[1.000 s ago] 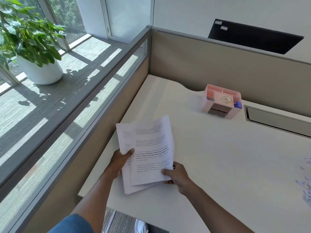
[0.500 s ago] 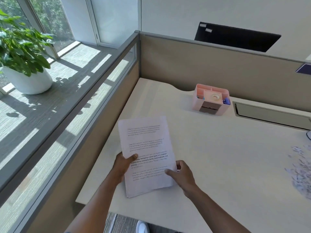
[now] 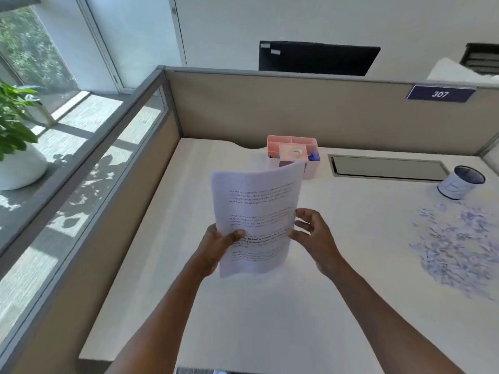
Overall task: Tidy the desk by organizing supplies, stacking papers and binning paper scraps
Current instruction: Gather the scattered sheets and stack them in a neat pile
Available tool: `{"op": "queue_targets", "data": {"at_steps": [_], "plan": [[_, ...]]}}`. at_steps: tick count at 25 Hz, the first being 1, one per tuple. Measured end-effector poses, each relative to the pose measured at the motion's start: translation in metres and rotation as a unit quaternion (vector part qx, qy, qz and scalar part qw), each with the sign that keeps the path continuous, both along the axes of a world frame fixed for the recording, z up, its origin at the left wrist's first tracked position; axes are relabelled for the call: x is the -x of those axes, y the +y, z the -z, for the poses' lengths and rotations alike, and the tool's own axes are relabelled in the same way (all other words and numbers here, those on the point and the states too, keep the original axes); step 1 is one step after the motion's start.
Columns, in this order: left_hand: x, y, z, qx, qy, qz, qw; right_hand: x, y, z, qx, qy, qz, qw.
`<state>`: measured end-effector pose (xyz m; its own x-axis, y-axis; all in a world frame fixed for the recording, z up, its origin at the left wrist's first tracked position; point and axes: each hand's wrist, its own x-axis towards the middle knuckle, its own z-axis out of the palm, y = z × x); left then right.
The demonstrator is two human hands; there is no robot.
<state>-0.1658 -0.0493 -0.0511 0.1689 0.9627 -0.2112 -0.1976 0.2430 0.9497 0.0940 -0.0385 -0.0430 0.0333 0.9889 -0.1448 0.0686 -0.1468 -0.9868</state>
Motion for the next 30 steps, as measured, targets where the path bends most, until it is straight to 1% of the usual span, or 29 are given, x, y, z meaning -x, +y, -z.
{"op": "queue_targets", "data": {"at_steps": [3, 5, 7, 10, 13, 17, 23, 24, 27, 30], "plan": [[-0.031, 0.004, -0.001, 0.006, 0.004, -0.012, 1.000, -0.037, -0.001, -0.004, -0.021, 0.041, -0.024, 0.999], [-0.046, 0.006, 0.001, -0.001, 0.011, -0.026, 1.000, -0.053, -0.003, -0.001, -0.034, 0.045, -0.047, 0.997], [-0.059, 0.007, 0.001, -0.008, 0.021, -0.055, 0.998, -0.060, -0.005, 0.002, -0.051, 0.008, -0.030, 0.998], [-0.073, 0.009, 0.005, -0.015, 0.038, -0.099, 0.994, -0.062, -0.002, 0.010, -0.074, -0.071, 0.014, 0.995], [-0.082, 0.007, 0.010, -0.015, 0.051, -0.121, 0.991, -0.063, 0.003, 0.014, -0.096, -0.111, 0.036, 0.989], [-0.085, 0.000, 0.017, -0.012, 0.068, -0.146, 0.987, -0.063, 0.003, 0.022, -0.111, -0.106, 0.005, 0.988], [-0.087, -0.010, 0.018, -0.030, 0.068, -0.165, 0.983, -0.068, 0.009, 0.031, -0.084, -0.057, -0.038, 0.994], [-0.088, -0.012, 0.019, -0.030, 0.068, -0.170, 0.983, -0.070, 0.009, 0.032, -0.081, -0.059, -0.050, 0.994], [-0.093, -0.018, 0.023, -0.021, 0.075, -0.186, 0.979, -0.071, 0.004, 0.038, -0.090, -0.111, -0.068, 0.987], [-0.100, -0.021, 0.027, -0.007, 0.117, -0.224, 0.968, -0.066, -0.003, 0.046, -0.119, -0.145, -0.035, 0.982]]}}
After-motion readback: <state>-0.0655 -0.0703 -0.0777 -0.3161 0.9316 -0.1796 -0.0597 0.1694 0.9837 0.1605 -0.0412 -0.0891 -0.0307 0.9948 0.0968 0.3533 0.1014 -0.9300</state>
